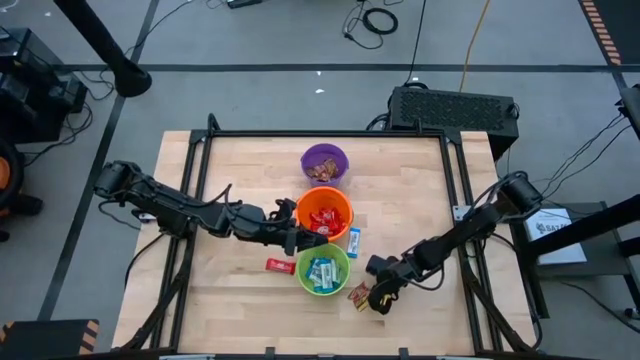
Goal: Sort candy by brand, put in halloween buckets
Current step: Put golden candy into the purple bucket
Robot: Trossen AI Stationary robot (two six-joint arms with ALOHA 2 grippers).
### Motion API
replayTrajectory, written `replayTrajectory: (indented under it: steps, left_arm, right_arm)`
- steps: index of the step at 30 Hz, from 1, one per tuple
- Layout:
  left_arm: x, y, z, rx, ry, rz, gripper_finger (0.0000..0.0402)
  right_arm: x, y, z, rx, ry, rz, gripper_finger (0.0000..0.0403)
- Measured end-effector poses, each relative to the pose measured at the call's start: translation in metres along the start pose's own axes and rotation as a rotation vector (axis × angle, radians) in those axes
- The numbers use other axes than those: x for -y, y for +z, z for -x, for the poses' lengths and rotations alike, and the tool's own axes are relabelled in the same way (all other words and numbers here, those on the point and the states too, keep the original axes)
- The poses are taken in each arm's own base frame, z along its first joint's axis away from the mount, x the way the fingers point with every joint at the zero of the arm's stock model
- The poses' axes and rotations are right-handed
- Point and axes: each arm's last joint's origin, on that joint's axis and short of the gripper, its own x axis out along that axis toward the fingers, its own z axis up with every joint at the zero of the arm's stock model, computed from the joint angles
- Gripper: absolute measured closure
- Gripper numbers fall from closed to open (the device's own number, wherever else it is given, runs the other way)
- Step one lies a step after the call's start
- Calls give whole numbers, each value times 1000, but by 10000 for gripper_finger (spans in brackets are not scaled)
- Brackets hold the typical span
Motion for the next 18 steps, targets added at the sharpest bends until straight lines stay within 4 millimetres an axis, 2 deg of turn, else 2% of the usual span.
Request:
replayTrajectory:
  steps: [3, 8, 10, 15, 18]
  left_arm:
    - [0, 0, 0, 2, -3, 1, 256]
    - [0, 0, 0, 1, -3, 1, 256]
    - [0, 0, 0, 1, -3, 1, 256]
    - [1, 0, 0, 2, -6, 2, 256]
    - [3, 2, 0, 14, -29, 6, 256]
  right_arm:
    - [0, 0, -3, -2, -10, 37, 261]
    - [1, 0, -4, 12, -24, 58, 364]
    - [1, 0, -4, 16, -23, 59, 392]
    - [-2, 1, 0, 6, -1, 75, 400]
    - [-10, 1, 18, -23, 77, 103, 402]
